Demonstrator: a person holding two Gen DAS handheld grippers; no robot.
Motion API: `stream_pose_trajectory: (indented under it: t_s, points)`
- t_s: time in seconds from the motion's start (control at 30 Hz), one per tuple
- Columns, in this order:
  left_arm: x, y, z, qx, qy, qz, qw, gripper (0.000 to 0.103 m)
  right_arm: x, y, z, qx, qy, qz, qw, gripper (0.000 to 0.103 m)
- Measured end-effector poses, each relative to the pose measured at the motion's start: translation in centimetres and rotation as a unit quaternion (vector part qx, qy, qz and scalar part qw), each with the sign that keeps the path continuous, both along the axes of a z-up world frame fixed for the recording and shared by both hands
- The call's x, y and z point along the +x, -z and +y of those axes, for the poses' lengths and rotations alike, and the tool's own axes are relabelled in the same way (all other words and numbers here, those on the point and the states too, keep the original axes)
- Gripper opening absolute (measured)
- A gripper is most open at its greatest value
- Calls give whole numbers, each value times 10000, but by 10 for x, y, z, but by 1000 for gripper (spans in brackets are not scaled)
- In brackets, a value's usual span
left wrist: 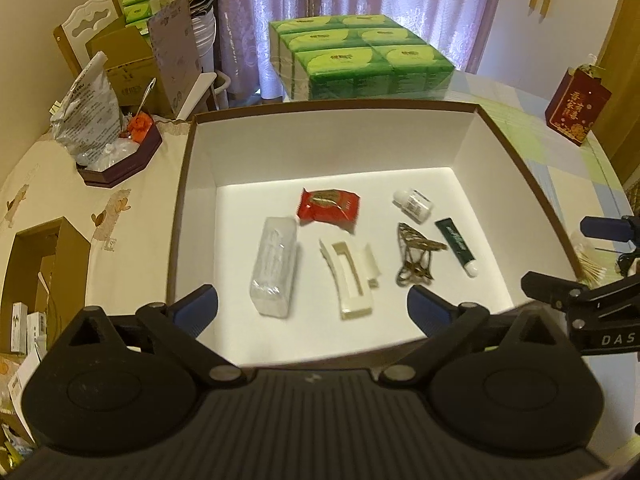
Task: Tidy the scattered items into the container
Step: 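Withdraw both tools from the box toward the hair dryer and scrunchie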
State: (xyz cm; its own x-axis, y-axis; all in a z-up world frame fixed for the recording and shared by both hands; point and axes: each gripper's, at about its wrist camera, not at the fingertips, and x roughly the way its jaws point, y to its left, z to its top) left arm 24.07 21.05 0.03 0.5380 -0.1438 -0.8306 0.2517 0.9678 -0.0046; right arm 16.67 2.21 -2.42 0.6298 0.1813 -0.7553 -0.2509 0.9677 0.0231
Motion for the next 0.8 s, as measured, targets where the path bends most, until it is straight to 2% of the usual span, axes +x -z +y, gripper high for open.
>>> stream_pose_trajectory:
  t_s: [0.8]
  points:
    - [-91,-7,-61,61,-232,24,9997,100,-84,-11,-60,303,-304,18,9991,103]
